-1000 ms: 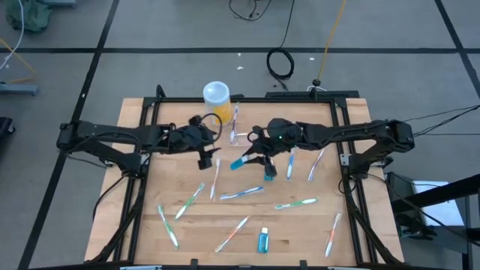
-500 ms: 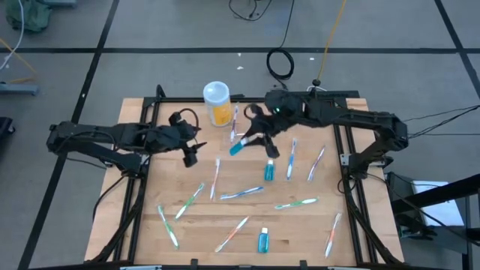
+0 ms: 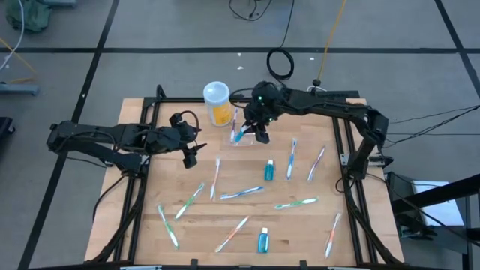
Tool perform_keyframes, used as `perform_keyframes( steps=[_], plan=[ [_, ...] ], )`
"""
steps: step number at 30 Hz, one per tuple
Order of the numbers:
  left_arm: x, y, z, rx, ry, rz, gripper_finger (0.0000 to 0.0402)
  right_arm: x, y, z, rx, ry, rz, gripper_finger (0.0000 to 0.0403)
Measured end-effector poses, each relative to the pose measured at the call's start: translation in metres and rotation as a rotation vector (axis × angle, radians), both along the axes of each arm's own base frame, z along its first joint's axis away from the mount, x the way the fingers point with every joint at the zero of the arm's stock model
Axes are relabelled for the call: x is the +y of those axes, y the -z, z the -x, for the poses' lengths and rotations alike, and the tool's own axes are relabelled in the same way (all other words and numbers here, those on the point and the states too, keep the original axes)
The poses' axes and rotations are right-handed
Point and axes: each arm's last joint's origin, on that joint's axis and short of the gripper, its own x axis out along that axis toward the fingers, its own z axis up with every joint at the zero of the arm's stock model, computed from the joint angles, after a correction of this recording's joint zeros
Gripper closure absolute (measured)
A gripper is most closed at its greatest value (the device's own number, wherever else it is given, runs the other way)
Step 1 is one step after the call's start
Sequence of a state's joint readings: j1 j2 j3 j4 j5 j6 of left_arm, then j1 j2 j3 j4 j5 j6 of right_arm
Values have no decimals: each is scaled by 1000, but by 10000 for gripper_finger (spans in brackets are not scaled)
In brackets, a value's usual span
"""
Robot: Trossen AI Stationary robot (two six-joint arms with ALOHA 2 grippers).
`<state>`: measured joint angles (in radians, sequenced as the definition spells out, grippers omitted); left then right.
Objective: Pick & Place toothbrushing station
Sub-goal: Put the middle mouthwash into the transparent organizer
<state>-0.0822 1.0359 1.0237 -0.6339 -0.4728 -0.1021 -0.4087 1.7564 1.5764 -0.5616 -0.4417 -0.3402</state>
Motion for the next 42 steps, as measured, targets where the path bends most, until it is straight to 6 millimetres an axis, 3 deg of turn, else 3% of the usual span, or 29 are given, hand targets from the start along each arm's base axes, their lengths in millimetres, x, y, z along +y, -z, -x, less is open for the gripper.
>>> perform_keyframes(
  steps=[11, 31, 42],
  plan=[
    [0, 0, 0, 1, 0, -1, 146, -31, 12, 8, 41, 117, 18, 312],
    [0, -1, -1, -11, -1, 0, 146, -26, 72, 16, 45, 78, 47, 311],
    [0, -1, -1, -10, -1, 0, 146, -25, 76, 17, 57, 86, 35, 306]
  ],
)
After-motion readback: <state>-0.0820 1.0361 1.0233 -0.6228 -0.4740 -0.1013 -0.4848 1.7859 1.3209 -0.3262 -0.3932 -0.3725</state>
